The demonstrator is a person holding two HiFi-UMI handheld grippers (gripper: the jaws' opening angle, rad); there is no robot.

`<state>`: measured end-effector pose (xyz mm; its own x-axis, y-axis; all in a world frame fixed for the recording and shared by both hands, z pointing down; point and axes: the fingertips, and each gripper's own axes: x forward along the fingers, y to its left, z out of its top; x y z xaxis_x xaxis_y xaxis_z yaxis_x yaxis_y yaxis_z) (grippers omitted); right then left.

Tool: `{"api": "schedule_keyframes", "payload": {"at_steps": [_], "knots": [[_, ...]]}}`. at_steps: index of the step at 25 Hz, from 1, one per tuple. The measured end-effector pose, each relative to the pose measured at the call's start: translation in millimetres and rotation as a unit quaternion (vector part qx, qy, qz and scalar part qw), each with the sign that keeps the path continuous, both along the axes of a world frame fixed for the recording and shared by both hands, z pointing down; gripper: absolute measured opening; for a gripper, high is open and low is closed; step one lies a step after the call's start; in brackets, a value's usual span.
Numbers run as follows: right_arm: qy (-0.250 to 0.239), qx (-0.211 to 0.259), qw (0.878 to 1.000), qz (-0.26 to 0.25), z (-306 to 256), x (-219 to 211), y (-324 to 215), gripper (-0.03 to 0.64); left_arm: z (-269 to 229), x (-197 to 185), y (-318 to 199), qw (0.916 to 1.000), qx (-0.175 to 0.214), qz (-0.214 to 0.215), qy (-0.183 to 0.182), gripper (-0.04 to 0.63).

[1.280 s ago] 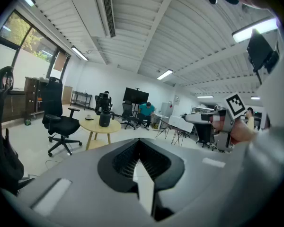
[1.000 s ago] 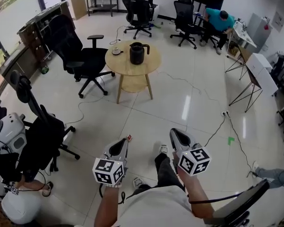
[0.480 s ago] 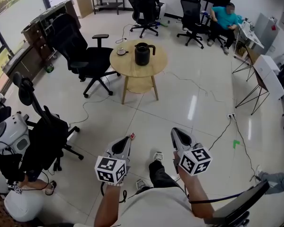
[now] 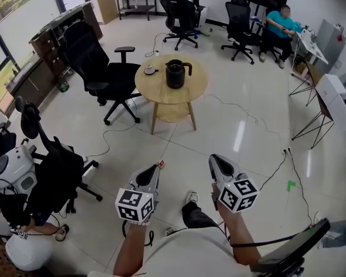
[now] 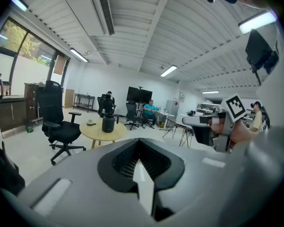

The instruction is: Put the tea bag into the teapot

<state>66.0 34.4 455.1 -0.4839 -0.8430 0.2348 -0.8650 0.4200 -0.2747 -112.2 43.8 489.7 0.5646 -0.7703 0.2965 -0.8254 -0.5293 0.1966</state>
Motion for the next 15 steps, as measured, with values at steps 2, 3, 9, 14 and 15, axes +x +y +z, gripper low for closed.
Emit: {"api": "schedule_keyframes", "payload": {"at_steps": [2, 3, 9, 14, 15], "knots": [[-0.002, 0.006, 1.000, -0.001, -3, 8, -18, -0.011, -4, 7, -17, 1.0000, 0.006, -0.001, -0.004, 0.014], [-0.003, 0.009, 1.000, -0.002, -5, 12, -27, -0.011, -5, 11, -25, 0.9999, 0.009, -0.002, -0.006, 0.012], [-0.011, 0.015, 1.000, -0.011, -6, 34, -82, -0.011, -12, 32, -79, 0.9996, 0.021, -0.012, -0.016, 0.014], [-0.014, 0.012, 1.000, -0.017, -6, 58, -121, -0.011, -15, 50, -117, 0.9993, 0.022, -0.023, -0.020, 0.012], [-0.015, 0.011, 1.000, -0.017, -6, 63, -128, -0.011, -15, 53, -124, 0.9993, 0.020, -0.025, -0.021, 0.012]]}}
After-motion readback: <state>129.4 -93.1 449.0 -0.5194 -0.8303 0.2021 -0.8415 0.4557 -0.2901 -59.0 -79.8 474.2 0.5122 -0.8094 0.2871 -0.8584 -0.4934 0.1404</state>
